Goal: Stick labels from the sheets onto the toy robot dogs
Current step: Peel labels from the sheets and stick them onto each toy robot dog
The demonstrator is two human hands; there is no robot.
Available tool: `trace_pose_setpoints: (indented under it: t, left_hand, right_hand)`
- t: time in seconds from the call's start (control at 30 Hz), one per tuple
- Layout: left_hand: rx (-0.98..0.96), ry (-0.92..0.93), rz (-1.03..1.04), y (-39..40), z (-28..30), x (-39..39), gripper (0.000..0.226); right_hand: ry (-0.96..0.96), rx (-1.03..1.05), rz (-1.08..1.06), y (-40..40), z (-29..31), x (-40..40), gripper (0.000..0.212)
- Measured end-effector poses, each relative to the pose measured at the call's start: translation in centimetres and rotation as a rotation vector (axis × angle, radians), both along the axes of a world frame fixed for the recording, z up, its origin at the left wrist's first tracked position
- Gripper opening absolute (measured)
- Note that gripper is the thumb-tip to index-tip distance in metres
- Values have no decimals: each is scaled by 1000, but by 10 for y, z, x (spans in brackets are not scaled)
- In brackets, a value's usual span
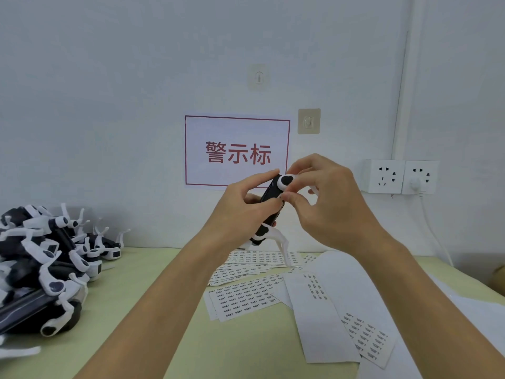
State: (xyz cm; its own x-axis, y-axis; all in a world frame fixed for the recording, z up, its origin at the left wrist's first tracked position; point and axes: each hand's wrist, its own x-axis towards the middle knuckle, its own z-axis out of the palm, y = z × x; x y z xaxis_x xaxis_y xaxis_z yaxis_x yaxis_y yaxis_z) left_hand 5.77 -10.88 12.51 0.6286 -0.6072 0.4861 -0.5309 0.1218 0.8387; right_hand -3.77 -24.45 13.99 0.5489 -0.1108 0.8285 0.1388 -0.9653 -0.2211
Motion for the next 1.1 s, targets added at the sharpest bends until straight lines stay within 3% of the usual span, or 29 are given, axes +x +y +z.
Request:
trace_pose_setpoints:
  t: [0.73, 1.1]
  left_hand:
    - [-114, -12, 82, 1, 3, -6, 40]
    - [-118, -8, 74, -1, 1, -8, 41]
  right_hand:
    - [-108, -37, -79, 15, -4, 4, 9]
    - [-141, 42, -116, 18, -5, 2, 13]
